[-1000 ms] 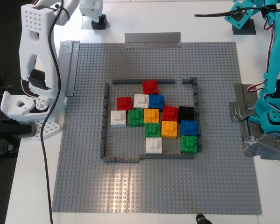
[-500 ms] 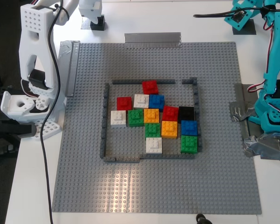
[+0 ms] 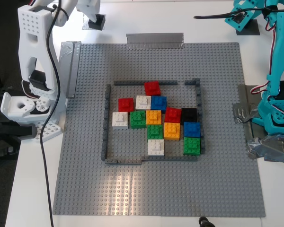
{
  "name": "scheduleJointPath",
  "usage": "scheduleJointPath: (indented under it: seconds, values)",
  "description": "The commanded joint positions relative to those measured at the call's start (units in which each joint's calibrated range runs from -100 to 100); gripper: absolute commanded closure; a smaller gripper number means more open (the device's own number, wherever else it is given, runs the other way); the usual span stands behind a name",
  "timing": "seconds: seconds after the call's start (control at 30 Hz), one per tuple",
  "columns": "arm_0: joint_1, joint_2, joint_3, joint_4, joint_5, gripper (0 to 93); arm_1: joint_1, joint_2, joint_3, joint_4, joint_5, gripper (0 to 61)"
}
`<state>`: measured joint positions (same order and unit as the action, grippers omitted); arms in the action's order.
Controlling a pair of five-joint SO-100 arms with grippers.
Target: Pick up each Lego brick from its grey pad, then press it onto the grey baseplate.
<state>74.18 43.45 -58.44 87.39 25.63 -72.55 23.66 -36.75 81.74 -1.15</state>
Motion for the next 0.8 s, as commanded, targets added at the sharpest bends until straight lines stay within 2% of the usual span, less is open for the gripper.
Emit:
scheduleJointPath:
  seconds: [0.0,0.17,0.33,0.57,0.67,0.77]
  values:
    - [-0.5,-0.5,-1.7,0.2,-0.2,66.6,2.9,-11.8,-2.7,2.2,-2.3,61.2]
    - [-0.5,-0.4,-1.7,0.2,-0.2,66.9,6.3,-18.8,4.8,2.2,-3.6,61.2]
    - [-0.2,0.8,-1.8,0.2,-0.2,74.5,10.8,-27.8,16.4,0.9,-4.6,61.2]
    - [0.6,3.1,-2.4,0.2,-0.2,73.6,20.0,-41.5,33.6,-0.7,-5.5,61.2]
    - [0.6,2.7,-2.4,0.2,-0.2,74.6,24.7,-46.0,38.9,0.8,-6.6,61.2]
    - [0.6,2.7,-2.5,0.2,-0.2,79.7,29.3,-49.9,43.2,2.6,-7.5,61.2]
